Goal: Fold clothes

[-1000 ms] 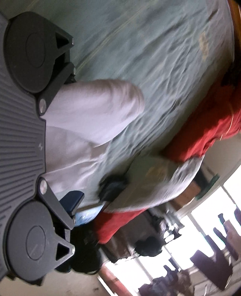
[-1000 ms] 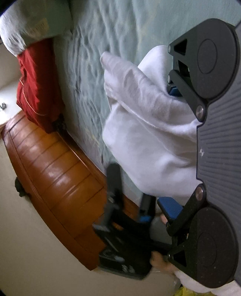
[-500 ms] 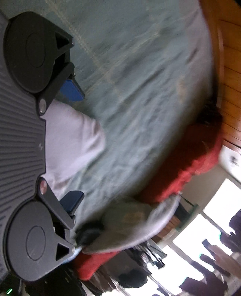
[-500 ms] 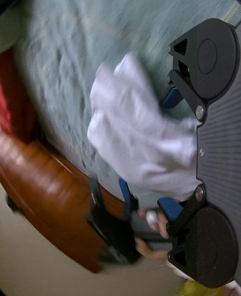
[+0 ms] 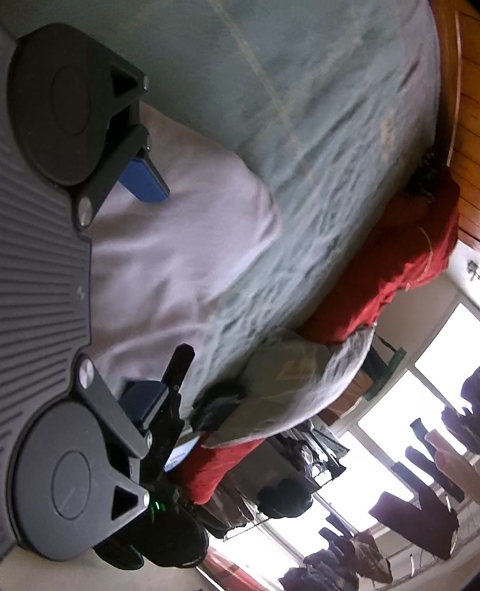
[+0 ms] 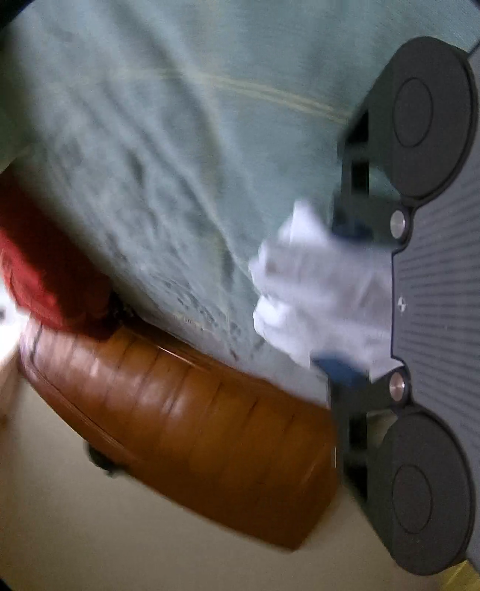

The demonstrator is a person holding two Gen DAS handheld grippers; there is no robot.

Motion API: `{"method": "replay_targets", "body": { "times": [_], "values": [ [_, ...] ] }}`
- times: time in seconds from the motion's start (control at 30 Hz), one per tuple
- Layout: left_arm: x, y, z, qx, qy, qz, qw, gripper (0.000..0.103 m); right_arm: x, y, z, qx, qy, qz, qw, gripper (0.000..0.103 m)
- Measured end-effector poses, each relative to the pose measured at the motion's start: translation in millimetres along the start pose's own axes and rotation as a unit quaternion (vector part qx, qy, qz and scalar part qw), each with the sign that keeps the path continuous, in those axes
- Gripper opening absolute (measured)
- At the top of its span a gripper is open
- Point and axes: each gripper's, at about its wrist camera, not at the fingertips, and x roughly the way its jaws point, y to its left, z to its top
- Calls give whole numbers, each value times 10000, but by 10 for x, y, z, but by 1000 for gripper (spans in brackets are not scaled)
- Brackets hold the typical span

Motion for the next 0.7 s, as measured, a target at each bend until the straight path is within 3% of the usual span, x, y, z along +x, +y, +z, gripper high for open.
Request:
{"method": "replay_targets", "body": {
  "times": [0.03, 0.13, 0.2, 0.23, 0.27, 0.37, 0.53, 0.63, 0.7],
  "values": [
    [5, 27, -13, -21, 50, -4, 10000, 102, -22, 66, 14, -357, -48, -113, 9993, 30],
    [-42, -11, -5, 55, 5, 20, 10000, 102, 3, 230, 21, -1364, -116, -519, 9892, 29],
    [-81, -73, 70, 182, -147, 48, 9997, 102, 114, 162, 14, -1489, 199, -1074, 9828, 32],
    [-99, -107, 141, 290, -255, 61, 9992, 102, 111, 106, 36, -1363, 224, -1122, 9840, 45],
    [-102, -138, 233, 422, -333, 107, 9985, 102, 100, 59, 56, -1257, 236, -1159, 9850, 50],
    [45, -88, 539, 567, -383, 513, 9963, 102, -104, 94, 86, -1316, 34, -1068, 9855, 54],
    [579, 352, 895, -163, 249, 959, 9949, 93, -367, 152, 89, -1500, -213, -921, 9842, 64],
    [870, 455, 904, -292, 725, 974, 9922, 87, -464, 184, 54, -1681, -289, -837, 9818, 65],
    [966, 420, 904, -127, 883, 746, 9932, 85, -527, 205, 28, -1801, -335, -791, 9799, 65]
  ]
}}
